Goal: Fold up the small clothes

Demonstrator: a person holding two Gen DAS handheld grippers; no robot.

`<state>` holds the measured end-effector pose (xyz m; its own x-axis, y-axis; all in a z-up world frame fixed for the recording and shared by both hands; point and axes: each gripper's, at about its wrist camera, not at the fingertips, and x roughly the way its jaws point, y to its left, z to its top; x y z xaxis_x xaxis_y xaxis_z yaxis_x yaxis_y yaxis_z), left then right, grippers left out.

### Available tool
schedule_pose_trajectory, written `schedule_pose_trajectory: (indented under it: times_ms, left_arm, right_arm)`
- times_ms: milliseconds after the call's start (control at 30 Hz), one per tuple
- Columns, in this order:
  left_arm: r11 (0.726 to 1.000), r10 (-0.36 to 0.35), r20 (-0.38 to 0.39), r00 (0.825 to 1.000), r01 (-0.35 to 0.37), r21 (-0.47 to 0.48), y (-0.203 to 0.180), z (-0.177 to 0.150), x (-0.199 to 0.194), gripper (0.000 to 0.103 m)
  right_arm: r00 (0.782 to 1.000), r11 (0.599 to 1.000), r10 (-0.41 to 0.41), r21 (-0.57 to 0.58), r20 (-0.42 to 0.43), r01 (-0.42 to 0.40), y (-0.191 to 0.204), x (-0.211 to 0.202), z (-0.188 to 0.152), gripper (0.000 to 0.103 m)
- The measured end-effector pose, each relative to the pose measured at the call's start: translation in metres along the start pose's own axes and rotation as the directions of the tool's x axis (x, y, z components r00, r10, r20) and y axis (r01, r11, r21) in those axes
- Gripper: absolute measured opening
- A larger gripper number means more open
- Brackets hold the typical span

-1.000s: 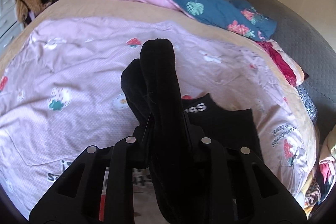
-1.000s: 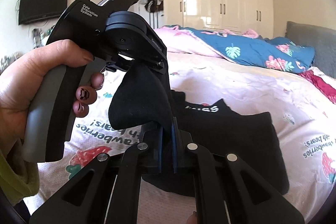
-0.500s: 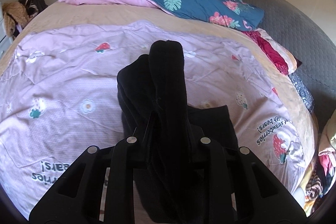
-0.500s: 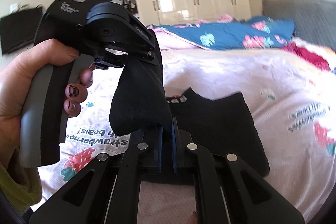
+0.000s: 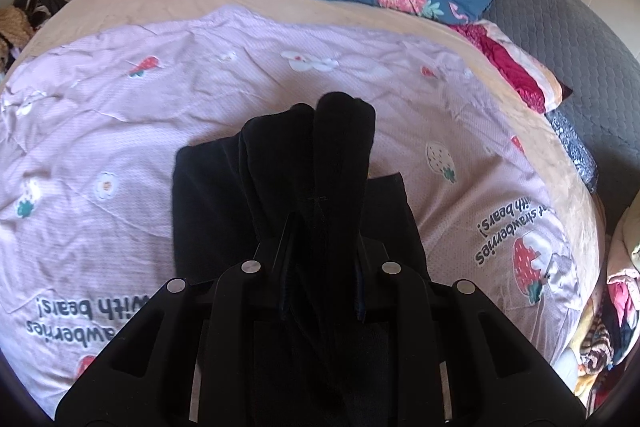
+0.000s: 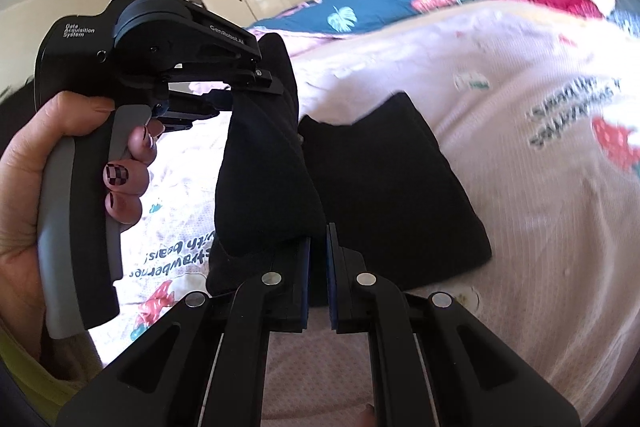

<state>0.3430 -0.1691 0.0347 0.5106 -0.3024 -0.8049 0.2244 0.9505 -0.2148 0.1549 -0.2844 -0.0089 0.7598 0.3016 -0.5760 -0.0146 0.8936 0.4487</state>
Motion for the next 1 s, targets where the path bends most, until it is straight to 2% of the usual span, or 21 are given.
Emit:
schedule_pose_trajectory:
  times_ms: [267, 367, 400, 433, 467, 600, 633, 667, 700, 767, 867, 900, 1000]
  left_arm:
    - [1.000, -0.002, -0.056, 0.998, 0.003, 0.026, -0.022, -0.003, 0.033, 0.018]
    - [0.999, 0.000, -0.074, 0.997, 0.002, 0.038, -0.028, -0.005, 0.044, 0.022]
    - [0.999, -0.005, -0.087, 0.996, 0.008, 0.038, -0.030, -0.006, 0.050, 0.024]
    - [0.999, -0.012, -0.097, 0.995, 0.016, 0.034, -0.031, -0.007, 0.053, 0.031]
    - [0.999, -0.026, -0.110, 0.994, 0.029, 0.028, -0.032, -0.008, 0.057, 0.035]
    - [0.987, -0.162, -0.129, 0.978, 0.160, -0.024, -0.032, -0.011, 0.056, 0.055]
    - [0.982, -0.189, -0.128, 0.974, 0.188, -0.025, -0.032, -0.011, 0.053, 0.055]
    - [0.977, -0.213, -0.115, 0.970, 0.213, -0.017, -0.031, -0.011, 0.045, 0.055]
    - [0.976, -0.217, -0.100, 0.971, 0.217, -0.006, -0.030, -0.011, 0.038, 0.055]
    - [0.979, -0.203, -0.064, 0.977, 0.204, 0.019, -0.023, -0.013, 0.023, 0.055]
    - [0.991, -0.126, -0.009, 0.992, 0.127, 0.049, -0.002, -0.024, 0.002, 0.055]
    - [0.995, -0.089, 0.008, 0.996, 0.089, 0.050, 0.008, -0.030, -0.003, 0.055]
    - [1.000, -0.030, 0.014, 0.999, 0.030, 0.006, 0.038, -0.046, -0.006, 0.055]
  right_arm:
    - [0.998, 0.987, 0.019, 0.159, -0.067, -0.009, -0.038, 0.006, -0.004, 0.006]
    - [0.995, 0.978, -0.016, 0.207, -0.102, 0.037, -0.054, 0.010, -0.008, 0.006]
    - [0.992, 0.971, -0.005, 0.238, -0.124, 0.034, -0.062, 0.012, -0.010, 0.006]
    - [0.991, 0.963, 0.010, 0.266, -0.135, 0.027, -0.068, 0.014, -0.011, 0.006]
    - [0.990, 0.958, 0.021, 0.285, -0.140, 0.020, -0.072, 0.014, -0.013, 0.006]
    - [0.991, 0.957, 0.027, 0.289, -0.134, 0.013, -0.074, 0.008, -0.013, 0.008]
    - [0.991, 0.957, 0.035, 0.291, -0.127, 0.004, -0.074, 0.005, -0.012, 0.009]
    - [0.992, 0.957, 0.035, 0.292, -0.121, 0.001, -0.074, 0.003, -0.011, 0.014]
    - [0.993, 0.957, 0.039, 0.292, -0.113, -0.004, -0.074, 0.001, -0.009, 0.024]
    - [0.993, 0.954, 0.071, 0.298, -0.097, -0.039, -0.075, -0.003, -0.003, 0.040]
    - [0.989, 0.945, 0.127, 0.313, -0.070, -0.099, -0.077, -0.003, 0.016, 0.049]
    - [0.987, 0.941, 0.147, 0.317, -0.070, -0.118, -0.077, 0.000, 0.021, 0.057]
    - [0.959, 0.913, 0.260, 0.353, -0.116, -0.205, -0.078, 0.026, 0.049, 0.067]
